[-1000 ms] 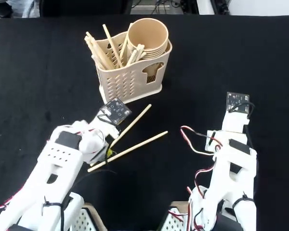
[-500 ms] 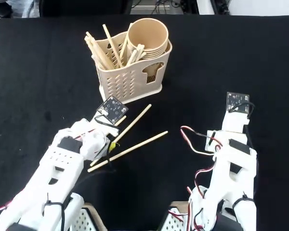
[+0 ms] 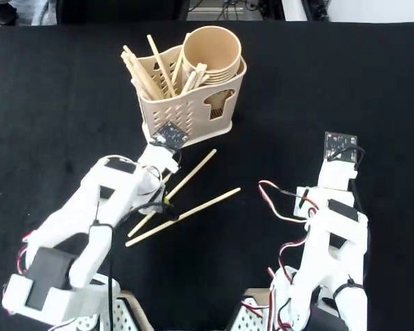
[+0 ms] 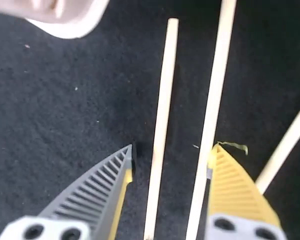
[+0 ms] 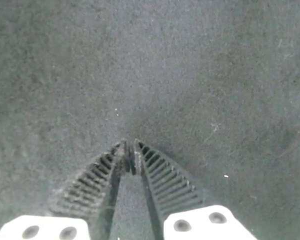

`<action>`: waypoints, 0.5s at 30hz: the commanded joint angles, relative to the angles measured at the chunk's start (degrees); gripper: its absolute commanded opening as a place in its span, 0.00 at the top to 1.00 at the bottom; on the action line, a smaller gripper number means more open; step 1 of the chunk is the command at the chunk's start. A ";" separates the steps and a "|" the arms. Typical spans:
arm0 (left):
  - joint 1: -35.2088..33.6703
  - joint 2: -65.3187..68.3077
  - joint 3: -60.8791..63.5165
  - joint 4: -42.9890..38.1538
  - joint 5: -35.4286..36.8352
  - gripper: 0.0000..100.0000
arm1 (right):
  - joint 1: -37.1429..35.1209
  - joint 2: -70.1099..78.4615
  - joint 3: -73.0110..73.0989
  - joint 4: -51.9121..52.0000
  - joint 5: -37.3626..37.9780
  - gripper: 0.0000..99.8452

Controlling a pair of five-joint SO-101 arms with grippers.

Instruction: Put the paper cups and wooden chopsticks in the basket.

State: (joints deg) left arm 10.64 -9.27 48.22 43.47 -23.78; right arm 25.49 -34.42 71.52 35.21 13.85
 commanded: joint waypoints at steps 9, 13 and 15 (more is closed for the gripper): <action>-0.13 2.46 -4.09 8.00 -9.76 0.91 | -0.35 0.13 -1.45 -1.05 0.18 0.98; -0.04 1.93 -4.00 12.13 -12.57 0.97 | -0.35 0.13 -1.45 -1.05 0.18 0.98; 0.04 1.85 -4.53 14.15 -13.19 0.97 | -0.35 0.13 -1.45 -1.05 0.18 0.98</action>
State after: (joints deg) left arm 10.73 -6.90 45.23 53.67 -35.21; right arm 25.49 -34.42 71.52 35.21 13.85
